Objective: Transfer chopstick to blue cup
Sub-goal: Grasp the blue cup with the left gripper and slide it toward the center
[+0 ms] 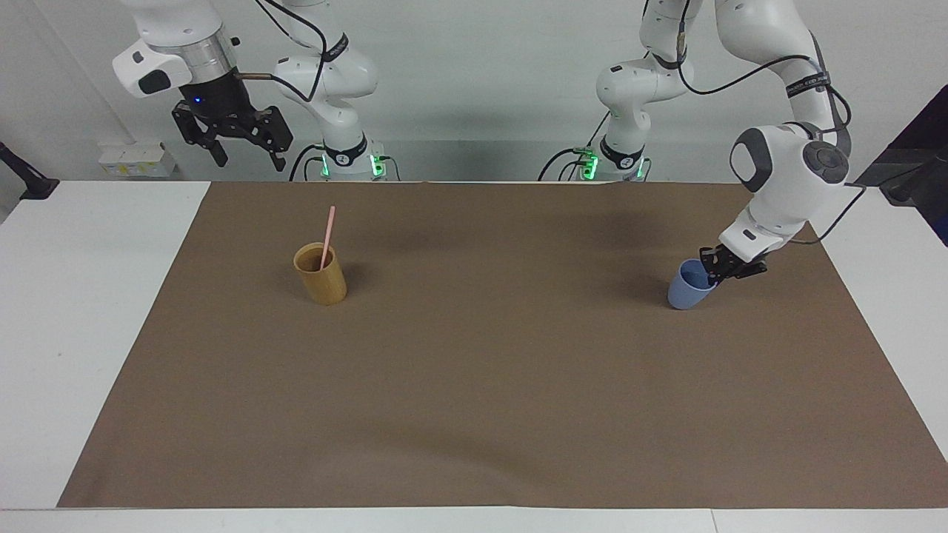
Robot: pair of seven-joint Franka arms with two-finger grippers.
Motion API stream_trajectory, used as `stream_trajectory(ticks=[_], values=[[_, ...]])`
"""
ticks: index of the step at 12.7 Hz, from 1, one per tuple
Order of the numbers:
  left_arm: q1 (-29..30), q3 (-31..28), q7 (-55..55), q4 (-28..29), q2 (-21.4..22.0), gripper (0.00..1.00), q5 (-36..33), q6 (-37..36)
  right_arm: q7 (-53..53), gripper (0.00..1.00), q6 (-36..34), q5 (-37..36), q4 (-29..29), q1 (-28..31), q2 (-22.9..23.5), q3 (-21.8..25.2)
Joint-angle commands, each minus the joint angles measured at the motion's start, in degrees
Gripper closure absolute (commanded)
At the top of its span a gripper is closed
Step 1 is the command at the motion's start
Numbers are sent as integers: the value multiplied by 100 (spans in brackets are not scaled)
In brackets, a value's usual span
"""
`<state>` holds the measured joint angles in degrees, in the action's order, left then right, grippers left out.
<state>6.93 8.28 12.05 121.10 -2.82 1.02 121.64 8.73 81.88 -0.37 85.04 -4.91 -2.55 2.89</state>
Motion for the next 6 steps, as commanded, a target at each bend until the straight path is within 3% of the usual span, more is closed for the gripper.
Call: stream_trajectory(ticks=[1, 6], values=[[-1031, -55, -1426, -25, 10, 100, -14, 26, -100, 0, -49, 125, 39, 52, -70, 10], [-2940, -46, -3962, -60, 97, 100, 21, 219, -100, 0, -49, 125, 39, 52, -70, 10]])
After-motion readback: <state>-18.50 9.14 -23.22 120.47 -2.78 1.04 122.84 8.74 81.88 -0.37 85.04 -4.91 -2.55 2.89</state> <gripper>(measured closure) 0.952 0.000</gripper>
